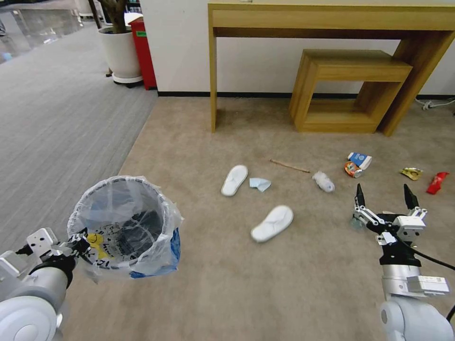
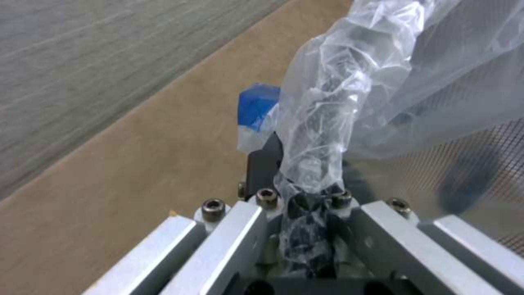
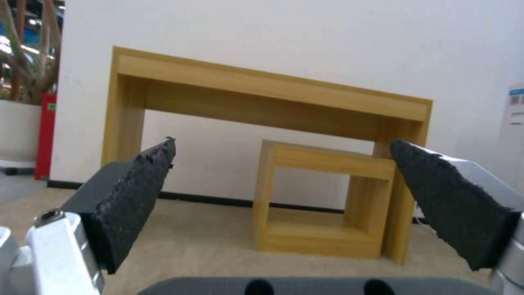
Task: Pick up the trash bin and place the garbage on the floor into it.
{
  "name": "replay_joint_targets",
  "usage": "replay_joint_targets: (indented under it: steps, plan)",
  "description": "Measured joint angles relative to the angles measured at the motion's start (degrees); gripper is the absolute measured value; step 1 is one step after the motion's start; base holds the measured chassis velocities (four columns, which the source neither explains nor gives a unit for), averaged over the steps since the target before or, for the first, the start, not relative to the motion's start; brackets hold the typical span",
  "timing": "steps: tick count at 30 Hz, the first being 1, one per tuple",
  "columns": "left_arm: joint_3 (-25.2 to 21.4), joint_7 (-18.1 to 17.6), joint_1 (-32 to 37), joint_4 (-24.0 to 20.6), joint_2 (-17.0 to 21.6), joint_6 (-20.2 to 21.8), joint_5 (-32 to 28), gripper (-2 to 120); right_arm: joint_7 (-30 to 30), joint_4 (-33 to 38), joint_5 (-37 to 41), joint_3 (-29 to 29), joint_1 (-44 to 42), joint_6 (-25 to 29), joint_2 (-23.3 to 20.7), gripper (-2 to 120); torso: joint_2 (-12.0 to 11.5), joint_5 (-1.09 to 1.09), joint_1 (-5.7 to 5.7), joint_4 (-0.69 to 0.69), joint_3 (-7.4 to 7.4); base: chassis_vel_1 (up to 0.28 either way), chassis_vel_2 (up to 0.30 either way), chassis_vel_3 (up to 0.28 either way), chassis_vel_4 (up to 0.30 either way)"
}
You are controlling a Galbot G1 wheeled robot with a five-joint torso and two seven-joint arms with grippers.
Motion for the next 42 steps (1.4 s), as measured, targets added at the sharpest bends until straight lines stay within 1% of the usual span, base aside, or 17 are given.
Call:
replay_joint_targets:
  steps: [1,2,4,5,7,9,11,24,28,31,32,35,37,39,40,41,42]
  plan:
    - [0.2,0.0,0.0,0.0,-0.1,0.0,0.1,1,0.0,-0.1,0.0,0.0,0.1,0.0,0.0,100,0.0,-0.05,0.00,-0.01,-0.01,-0.357,0.372,0.355,-0.314]
    - [0.2,0.0,0.0,0.0,-0.1,0.0,0.1,1,0.0,-0.1,0.0,0.0,0.1,0.0,0.0,100,0.0,-0.05,0.00,-0.01,-0.01,-0.357,0.372,0.355,-0.314]
    - [0.5,0.1,0.0,0.1,-0.2,0.0,0.3,1,0.2,-0.3,0.1,-0.1,0.1,0.0,-0.1,100,0.0,0.01,0.00,-0.01,-0.01,-0.335,0.379,0.330,-0.342]
    - [0.6,0.1,0.0,0.1,-0.3,0.0,0.4,1,0.4,-0.4,0.2,-0.2,0.2,0.0,-0.1,100,0.0,-0.04,0.01,0.01,-0.01,-0.313,0.367,0.317,-0.342]
    - [0.7,0.1,0.0,0.1,-0.3,0.0,0.4,1,0.4,-0.5,0.2,-0.2,0.2,0.0,-0.2,100,0.0,-0.06,0.01,0.00,0.00,-0.293,0.367,0.296,-0.335]
    - [0.7,0.1,0.0,0.1,-0.3,0.0,0.5,1,0.4,-0.6,0.1,-0.2,0.3,0.0,-0.2,100,0.0,-0.02,0.01,0.00,0.00,-0.271,0.312,0.253,-0.321]
    - [0.7,0.1,0.0,0.1,-0.3,0.0,0.5,1,0.4,-0.8,0.1,-0.2,0.3,0.0,-0.2,100,0.0,-0.02,0.01,0.00,-0.01,-0.246,0.290,0.230,-0.284]
    - [0.6,0.3,0.0,0.1,-0.1,0.0,0.6,1,0.8,-1.3,0.0,-0.9,0.7,0.5,-0.3,100,0.0,-0.02,0.00,0.00,-0.01,-0.197,0.184,0.197,-0.196]
    - [0.8,0.4,0.0,0.0,-0.1,0.0,0.7,1,2.8,-1.3,-1.1,-1.5,0.3,0.0,-0.5,100,0.0,-0.03,0.01,0.00,0.00,-0.080,0.085,0.060,-0.060]
    - [0.8,0.4,0.1,-0.1,0.0,0.0,0.9,1,4.7,-1.3,-2.0,-2.1,-0.7,-1.7,-1.1,100,0.0,-0.02,-0.01,0.00,-0.02,0.021,-0.015,-0.015,0.009]
    - [0.8,0.4,0.1,-0.1,0.0,0.0,0.9,1,4.7,-1.3,-2.0,-2.1,-0.7,-1.7,-1.1,100,0.0,-0.02,-0.01,0.00,-0.02,0.064,-0.045,-0.044,0.028]
    - [0.8,0.5,0.1,-0.2,0.0,0.0,1.0,1,6.2,-0.8,-2.1,-2.4,-1.6,-4.5,-1.9,100,0.0,-0.02,-0.02,0.00,-0.02,0.021,-0.010,-0.016,0.009]
    - [0.9,0.5,0.1,-0.2,0.0,0.0,1.0,1,6.3,-0.7,-2.0,-2.5,-1.7,-4.9,-2.0,100,0.0,-0.02,-0.02,0.00,-0.02,0.000,0.000,0.000,0.000]
    - [1.0,0.5,0.1,-0.2,0.0,0.0,1.3,1,7.9,-0.3,-0.5,-3.3,-2.3,-8.2,-3.2,100,0.0,-0.03,-0.01,-0.01,-0.02,0.000,0.000,0.000,0.000]
    - [1.0,0.5,0.1,-0.4,0.0,0.0,1.4,1,8.9,-0.2,1.1,-4.3,-2.4,-10.7,-4.2,100,0.0,-0.02,-0.01,0.00,-0.02,0.000,0.000,0.000,0.000]
    - [1.0,0.5,0.1,-0.4,0.0,0.0,1.4,1,8.9,-0.2,1.1,-4.3,-2.4,-10.7,-4.2,100,0.0,-0.02,-0.01,0.00,-0.02,0.000,0.000,0.000,0.000]
    - [1.0,0.5,0.2,-0.6,0.0,0.0,1.4,1,9.4,0.0,2.5,-5.1,-2.5,-12.5,-4.8,100,0.0,-0.02,-0.01,0.00,-0.02,0.000,0.000,0.000,0.000]
